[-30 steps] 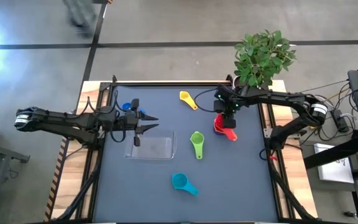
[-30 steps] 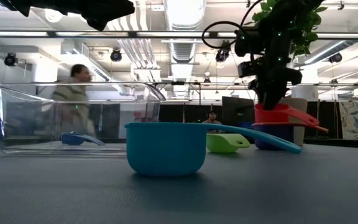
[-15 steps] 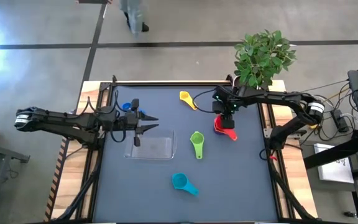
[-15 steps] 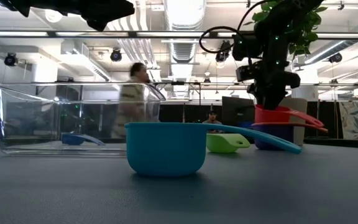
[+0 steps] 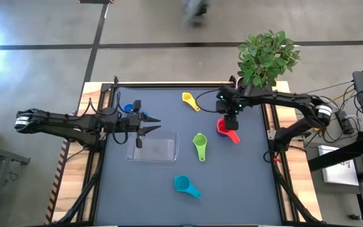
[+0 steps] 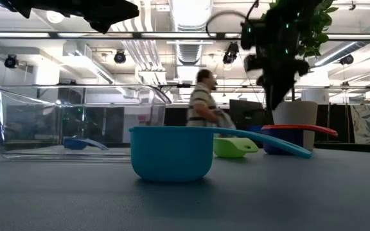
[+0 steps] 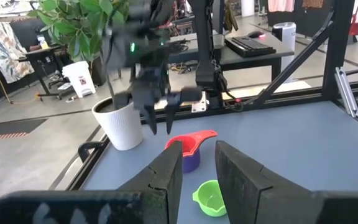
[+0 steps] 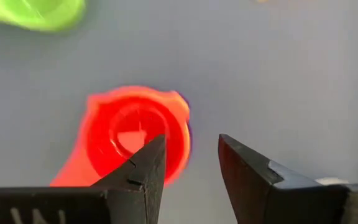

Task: Nest measuring cups in basket
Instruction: Stack the light blue measuring cup on the top of the red measuring cup

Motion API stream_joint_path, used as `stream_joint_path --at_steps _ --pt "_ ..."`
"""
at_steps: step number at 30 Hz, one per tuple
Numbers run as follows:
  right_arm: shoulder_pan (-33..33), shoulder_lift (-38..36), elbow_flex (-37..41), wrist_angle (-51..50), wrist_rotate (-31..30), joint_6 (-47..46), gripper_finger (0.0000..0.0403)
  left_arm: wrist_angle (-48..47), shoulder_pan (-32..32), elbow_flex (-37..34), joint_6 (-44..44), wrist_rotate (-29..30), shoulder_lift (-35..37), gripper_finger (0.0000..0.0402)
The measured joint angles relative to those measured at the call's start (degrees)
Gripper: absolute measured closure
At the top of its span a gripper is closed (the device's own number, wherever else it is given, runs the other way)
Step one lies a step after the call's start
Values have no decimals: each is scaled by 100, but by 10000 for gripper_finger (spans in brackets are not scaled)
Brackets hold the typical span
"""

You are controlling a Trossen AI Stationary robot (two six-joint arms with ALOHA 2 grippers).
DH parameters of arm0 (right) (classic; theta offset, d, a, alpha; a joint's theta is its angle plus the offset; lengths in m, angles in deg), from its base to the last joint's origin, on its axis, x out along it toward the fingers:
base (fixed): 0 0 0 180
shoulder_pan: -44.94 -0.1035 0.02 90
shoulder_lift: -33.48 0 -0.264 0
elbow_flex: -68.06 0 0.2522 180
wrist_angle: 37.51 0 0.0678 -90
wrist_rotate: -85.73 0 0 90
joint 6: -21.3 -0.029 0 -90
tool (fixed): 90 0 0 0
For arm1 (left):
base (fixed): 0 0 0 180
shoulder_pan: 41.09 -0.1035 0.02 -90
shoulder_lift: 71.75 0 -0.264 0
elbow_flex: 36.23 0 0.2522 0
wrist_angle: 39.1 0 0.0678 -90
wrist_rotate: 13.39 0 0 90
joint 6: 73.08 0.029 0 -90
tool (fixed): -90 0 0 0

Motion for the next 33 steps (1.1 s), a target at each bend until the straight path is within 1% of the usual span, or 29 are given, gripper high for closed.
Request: stream_joint_path --at_steps 4,10,15,18,21,23,27,29,33 --pt "-448 -185 -177 344 443 -576 268 -143 -44 0 1 0 0 324" --pt "-1736 -190 -23 1233 471 -1166 268 -238 -66 0 -45 0 0 324" --pt "-2706 -79 -8 2056 434 -2180 268 -243 -68 0 -340 -4 -13 324" --pt "-3185 -38 -8 2358 154 -2676 268 -243 -66 -9 -472 -44 -33 324" --pt "-3641 12 -2 2600 -399 -3135 268 -244 -68 -65 -608 -45 -55 324" --pt "-3991 84 -2 2984 -771 -3403 268 -248 -66 -118 -769 -46 -55 324" --pt "-4592 387 -79 3262 -1404 -3747 268 -253 -65 -190 -998 -48 -50 324" --pt "-4760 605 -128 3221 -1603 -3990 268 -239 -63 -198 -984 -56 -40 324" --pt "-4961 1189 -323 3254 -1643 -4317 268 -246 -58 -226 -1028 -238 -20 324"
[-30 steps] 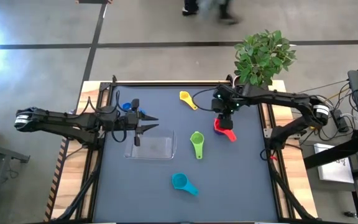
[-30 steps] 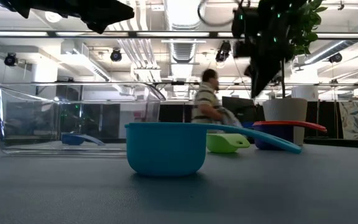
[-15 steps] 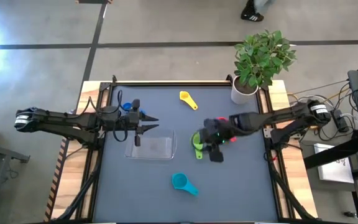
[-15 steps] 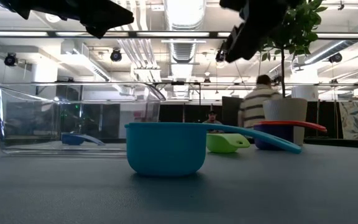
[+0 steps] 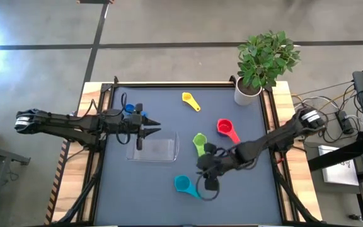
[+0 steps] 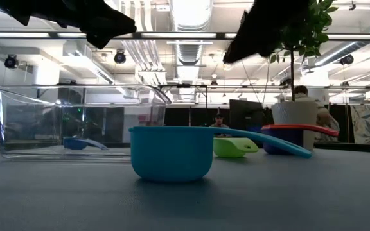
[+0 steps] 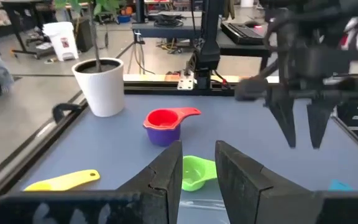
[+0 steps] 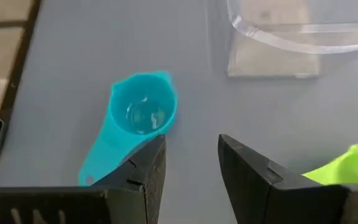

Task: Nest measuring cups in basket
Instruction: Stack the light blue measuring cup on the top of the red measuring cup

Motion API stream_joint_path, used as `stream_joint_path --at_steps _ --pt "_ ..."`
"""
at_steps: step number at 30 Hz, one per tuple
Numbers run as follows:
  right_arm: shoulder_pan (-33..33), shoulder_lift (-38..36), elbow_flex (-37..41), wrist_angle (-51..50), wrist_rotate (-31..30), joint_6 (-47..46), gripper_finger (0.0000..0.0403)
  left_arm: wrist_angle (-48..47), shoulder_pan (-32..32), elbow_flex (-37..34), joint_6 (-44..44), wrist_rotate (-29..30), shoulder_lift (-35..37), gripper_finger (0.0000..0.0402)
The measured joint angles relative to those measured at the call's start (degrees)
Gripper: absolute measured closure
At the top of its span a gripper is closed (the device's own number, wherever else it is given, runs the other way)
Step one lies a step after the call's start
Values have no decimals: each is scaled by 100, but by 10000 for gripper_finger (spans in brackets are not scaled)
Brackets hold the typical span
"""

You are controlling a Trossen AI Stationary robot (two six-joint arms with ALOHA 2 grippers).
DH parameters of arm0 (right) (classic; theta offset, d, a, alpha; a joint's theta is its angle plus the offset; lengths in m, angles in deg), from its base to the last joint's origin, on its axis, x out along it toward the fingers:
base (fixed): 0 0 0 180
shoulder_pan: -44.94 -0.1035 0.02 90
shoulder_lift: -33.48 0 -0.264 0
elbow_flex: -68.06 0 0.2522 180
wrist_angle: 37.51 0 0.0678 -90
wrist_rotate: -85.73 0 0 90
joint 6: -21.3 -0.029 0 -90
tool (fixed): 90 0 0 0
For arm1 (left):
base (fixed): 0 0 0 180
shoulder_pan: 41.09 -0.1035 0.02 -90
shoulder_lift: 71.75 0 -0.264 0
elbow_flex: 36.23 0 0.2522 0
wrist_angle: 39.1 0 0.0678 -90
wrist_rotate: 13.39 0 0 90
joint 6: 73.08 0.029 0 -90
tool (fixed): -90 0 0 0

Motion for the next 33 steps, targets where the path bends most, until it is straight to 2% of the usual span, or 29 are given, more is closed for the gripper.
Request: stream_joint_path --at_steps 6,13,20,23,33 --pt "-216 1000 -633 -173 53 -68 268 -27 51 -6 -239 -253 9 324" --pt "-257 1670 -1386 -664 23 -337 261 -51 130 -34 -326 -256 0 324" --pt "-132 1794 -1501 -707 -46 -1464 224 -43 130 -37 -263 -252 -2 324" --pt "-56 1807 -1495 -696 -59 -1577 214 -41 130 -37 -222 -247 -4 324" --pt "71 2117 -1462 -496 51 -1608 232 10 127 -37 7 -205 -7 324"
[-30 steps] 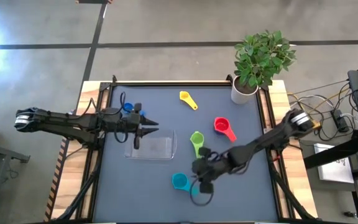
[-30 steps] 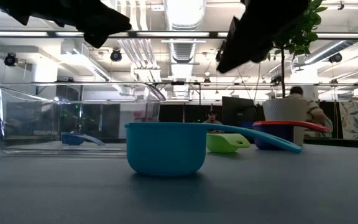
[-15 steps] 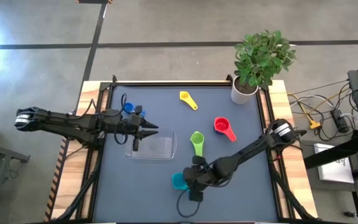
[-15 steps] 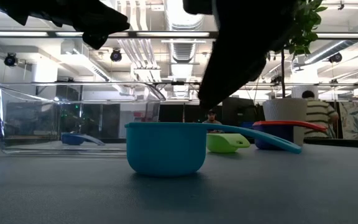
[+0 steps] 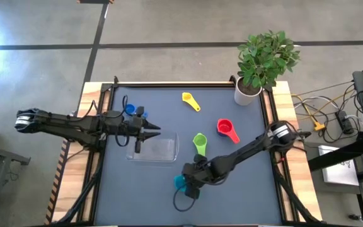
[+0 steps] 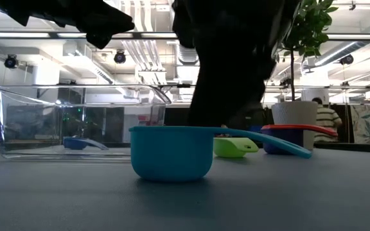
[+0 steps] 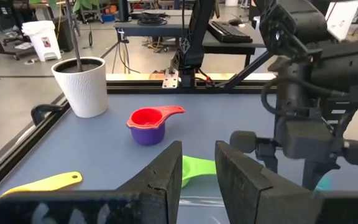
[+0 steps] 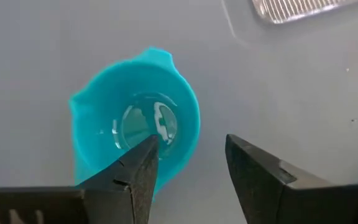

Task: Nest measuring cups in basket
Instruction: Stack the light blue measuring cup on the top of the red measuring cup

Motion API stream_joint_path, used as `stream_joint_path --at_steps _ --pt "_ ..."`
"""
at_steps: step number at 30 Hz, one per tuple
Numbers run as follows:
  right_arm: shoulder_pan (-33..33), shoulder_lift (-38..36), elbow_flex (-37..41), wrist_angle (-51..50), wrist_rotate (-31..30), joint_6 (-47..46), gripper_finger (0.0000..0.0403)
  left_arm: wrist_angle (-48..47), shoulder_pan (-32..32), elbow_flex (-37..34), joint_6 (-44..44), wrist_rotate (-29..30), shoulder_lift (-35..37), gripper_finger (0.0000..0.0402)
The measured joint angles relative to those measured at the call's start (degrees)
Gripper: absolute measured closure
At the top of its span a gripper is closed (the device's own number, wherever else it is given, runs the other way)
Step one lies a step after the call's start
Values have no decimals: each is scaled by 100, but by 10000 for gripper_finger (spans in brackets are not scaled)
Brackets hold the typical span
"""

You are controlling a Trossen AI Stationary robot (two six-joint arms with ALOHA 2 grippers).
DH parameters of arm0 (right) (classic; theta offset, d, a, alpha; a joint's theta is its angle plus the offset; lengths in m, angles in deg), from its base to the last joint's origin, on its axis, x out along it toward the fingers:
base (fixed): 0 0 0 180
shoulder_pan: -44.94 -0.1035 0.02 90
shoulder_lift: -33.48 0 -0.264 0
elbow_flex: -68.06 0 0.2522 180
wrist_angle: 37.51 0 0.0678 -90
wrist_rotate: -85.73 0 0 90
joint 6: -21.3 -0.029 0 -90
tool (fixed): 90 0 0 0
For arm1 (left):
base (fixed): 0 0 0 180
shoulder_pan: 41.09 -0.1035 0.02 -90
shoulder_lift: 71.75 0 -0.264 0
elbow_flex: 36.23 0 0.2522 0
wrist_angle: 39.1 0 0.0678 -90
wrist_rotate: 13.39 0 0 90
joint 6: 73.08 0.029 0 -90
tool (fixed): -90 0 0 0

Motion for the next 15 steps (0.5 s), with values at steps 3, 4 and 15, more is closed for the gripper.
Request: stream_joint_path --at_steps 3,4,15 --pt "4 103 -59 -1 75 95 248 -6 -1 0 16 0 -2 324" --pt "14 112 -72 -6 104 115 257 -4 -1 0 16 2 -2 324" --pt "-17 -269 -125 -868 -646 -236 393 -11 -1 0 14 2 -2 324"
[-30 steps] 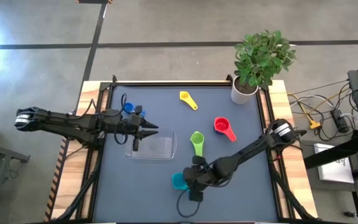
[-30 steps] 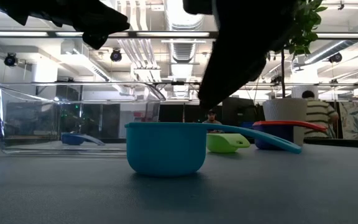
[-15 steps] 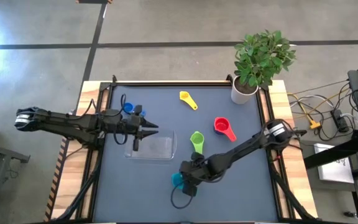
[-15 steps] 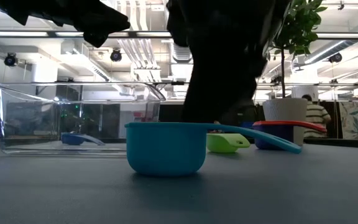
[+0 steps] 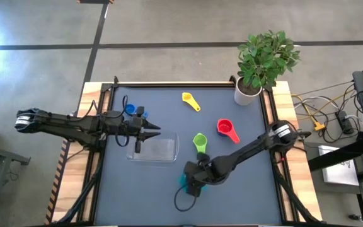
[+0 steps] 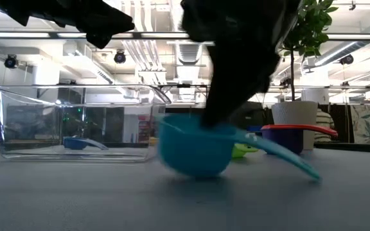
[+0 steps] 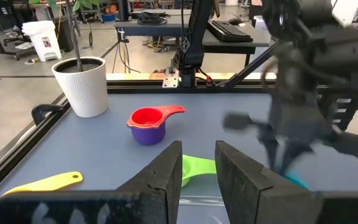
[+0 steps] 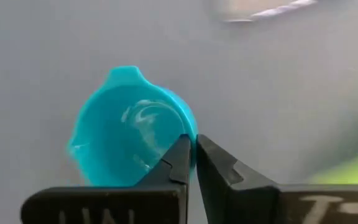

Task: Nest measuring cups in basket
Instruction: Stack the light blue measuring cup on the top of the red measuring cup

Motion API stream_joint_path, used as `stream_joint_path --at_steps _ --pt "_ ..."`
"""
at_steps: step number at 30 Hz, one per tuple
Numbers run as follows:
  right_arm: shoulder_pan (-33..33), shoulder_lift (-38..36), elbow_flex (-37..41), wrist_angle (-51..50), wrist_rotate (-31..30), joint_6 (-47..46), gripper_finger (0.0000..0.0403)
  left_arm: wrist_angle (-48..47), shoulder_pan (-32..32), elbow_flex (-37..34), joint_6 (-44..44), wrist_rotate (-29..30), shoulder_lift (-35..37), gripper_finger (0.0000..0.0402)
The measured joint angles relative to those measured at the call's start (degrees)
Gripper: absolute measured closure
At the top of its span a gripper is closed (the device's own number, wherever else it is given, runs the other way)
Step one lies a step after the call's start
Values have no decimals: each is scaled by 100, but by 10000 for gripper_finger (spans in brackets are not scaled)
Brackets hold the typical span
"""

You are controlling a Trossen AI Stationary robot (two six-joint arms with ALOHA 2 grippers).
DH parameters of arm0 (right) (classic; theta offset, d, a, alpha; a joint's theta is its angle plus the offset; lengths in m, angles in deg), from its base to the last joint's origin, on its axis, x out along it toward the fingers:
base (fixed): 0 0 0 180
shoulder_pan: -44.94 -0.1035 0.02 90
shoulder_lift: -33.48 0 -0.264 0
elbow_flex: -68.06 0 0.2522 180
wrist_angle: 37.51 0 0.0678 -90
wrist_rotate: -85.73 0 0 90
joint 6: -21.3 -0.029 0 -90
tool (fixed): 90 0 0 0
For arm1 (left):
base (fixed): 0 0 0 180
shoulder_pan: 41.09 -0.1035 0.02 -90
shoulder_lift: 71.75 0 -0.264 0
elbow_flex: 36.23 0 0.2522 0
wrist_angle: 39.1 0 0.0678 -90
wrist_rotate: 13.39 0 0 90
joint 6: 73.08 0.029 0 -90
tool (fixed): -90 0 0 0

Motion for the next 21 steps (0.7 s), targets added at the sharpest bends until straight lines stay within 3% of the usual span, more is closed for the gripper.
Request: stream_joint_path --at_steps 4,8,13,16,21 --pt "-115 -566 56 -972 -925 -554 394 -26 0 0 0 0 0 324" --pt "-224 -1101 288 -1282 -1243 -971 394 -6 0 0 0 0 0 324" --pt "-209 -1920 744 -2500 -1842 -2018 395 0 0 0 -1 0 2 324" --pt "-75 -2509 1282 -2903 -1924 -2526 395 3 0 0 -18 0 0 324" --pt "376 -3704 2188 -2484 -1906 -2551 395 61 0 0 -34 -1 -45 324"
